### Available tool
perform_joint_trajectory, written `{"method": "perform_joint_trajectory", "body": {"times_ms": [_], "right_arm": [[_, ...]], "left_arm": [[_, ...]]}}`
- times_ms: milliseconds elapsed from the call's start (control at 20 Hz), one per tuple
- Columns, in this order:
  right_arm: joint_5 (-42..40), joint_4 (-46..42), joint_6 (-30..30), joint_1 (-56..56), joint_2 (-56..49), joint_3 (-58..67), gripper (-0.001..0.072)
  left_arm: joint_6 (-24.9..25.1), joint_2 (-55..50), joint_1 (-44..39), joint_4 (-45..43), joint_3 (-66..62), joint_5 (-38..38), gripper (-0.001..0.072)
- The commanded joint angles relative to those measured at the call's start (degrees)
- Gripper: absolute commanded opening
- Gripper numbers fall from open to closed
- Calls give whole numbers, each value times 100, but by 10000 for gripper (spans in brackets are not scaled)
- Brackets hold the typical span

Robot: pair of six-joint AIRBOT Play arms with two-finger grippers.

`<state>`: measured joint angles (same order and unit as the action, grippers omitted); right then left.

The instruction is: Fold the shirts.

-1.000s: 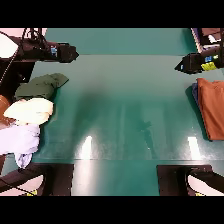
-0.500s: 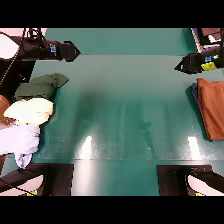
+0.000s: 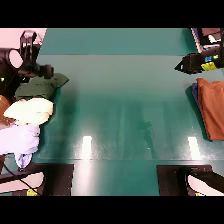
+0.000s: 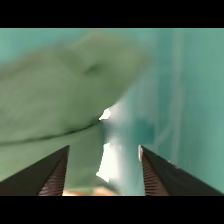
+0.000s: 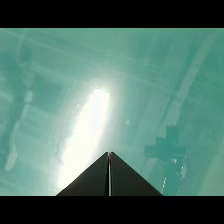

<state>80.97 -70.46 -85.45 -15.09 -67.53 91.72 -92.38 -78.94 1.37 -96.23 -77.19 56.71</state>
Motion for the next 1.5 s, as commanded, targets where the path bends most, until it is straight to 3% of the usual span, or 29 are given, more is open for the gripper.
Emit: {"method": "perform_joint_trajectory", "body": {"times_ms": [0, 250, 350, 400, 650, 850, 1100, 1250, 1450], "right_arm": [[-4, -2, -2, -7, 0, 2, 25], [-33, -2, -2, -4, 0, 2, 25], [-85, -2, -2, -4, 0, 2, 25], [-116, 0, -2, -4, 2, 4, 25], [-348, 2, -2, 17, 168, 9, 24], [-1320, 7, -4, 186, 691, 9, 23], [-1915, 44, -4, 439, 1137, 9, 23], [-1950, 42, -4, 529, 1294, 7, 23], [-1904, 50, -4, 527, 1370, 7, 23]], "left_arm": [[-118, -487, 575, -216, 234, 90, 527], [-251, -791, 708, -216, 232, -2, 510], [-326, -789, 708, -216, 225, -9, 120], [-323, -789, 708, -219, 223, -2, 27], [-361, -273, 686, -212, -328, 330, 27], [284, 1117, 177, -214, -1718, 660, 26], [236, 2201, -1349, -214, -2562, 1110, 25], [66, 2057, -2459, -214, -2420, 1495, 25], [-234, 1283, -3807, 39, -1930, 1462, 26]]}}
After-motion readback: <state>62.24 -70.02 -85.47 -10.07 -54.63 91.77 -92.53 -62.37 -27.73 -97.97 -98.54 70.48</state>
